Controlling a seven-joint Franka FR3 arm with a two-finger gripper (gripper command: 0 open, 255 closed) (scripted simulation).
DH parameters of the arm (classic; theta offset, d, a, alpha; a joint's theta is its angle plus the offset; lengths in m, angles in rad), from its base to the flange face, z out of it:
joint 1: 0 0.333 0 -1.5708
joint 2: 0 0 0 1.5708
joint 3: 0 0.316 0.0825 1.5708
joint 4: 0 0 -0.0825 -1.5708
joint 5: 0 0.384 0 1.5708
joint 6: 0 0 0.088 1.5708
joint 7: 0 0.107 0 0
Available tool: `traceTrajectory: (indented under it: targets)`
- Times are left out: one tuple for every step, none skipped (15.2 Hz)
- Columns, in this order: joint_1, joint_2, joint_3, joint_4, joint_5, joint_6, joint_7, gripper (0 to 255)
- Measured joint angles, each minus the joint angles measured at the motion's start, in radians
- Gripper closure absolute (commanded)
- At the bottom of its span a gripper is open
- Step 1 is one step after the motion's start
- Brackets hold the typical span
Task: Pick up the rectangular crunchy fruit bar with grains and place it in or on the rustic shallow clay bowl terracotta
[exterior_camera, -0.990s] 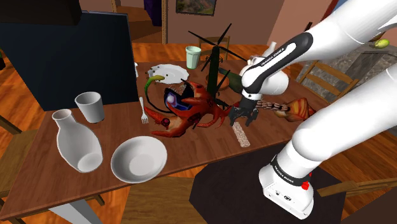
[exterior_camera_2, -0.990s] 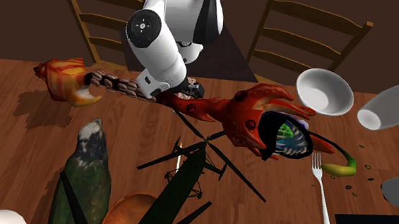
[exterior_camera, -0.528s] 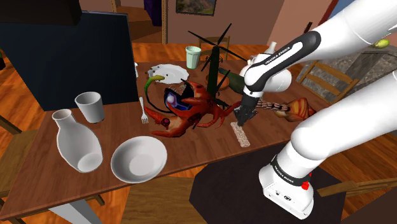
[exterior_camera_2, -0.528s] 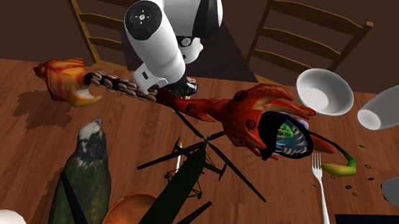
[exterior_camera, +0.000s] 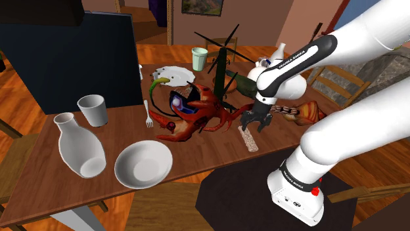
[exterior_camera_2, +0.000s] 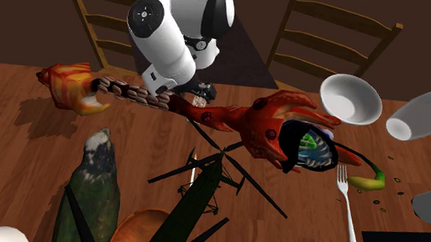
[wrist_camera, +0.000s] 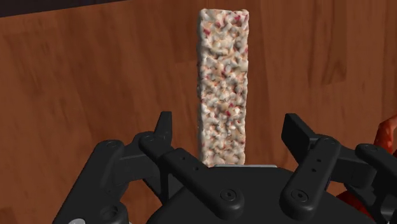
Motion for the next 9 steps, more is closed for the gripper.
traceTrajectory:
  targets:
    - [0.009,0.015,-0.005,-0.005,0.013,0.020,-0.009,0]
    - [0.016,0.028,-0.010,-0.009,0.023,0.037,-0.017,0]
    - [0.025,0.041,-0.012,-0.013,0.035,0.054,-0.022,0]
    - [0.036,0.061,-0.017,-0.017,0.050,0.077,-0.033,0]
    - [0.049,0.080,-0.021,-0.021,0.066,0.100,-0.043,0]
    - [0.070,0.112,-0.029,-0.023,0.095,0.132,-0.062,0]
    - [0.078,0.122,-0.032,-0.022,0.107,0.152,-0.071,0]
    - [0.084,0.128,-0.034,-0.022,0.117,0.171,-0.074,0]
    - [0.085,0.130,-0.035,-0.021,0.118,0.177,-0.077,0]
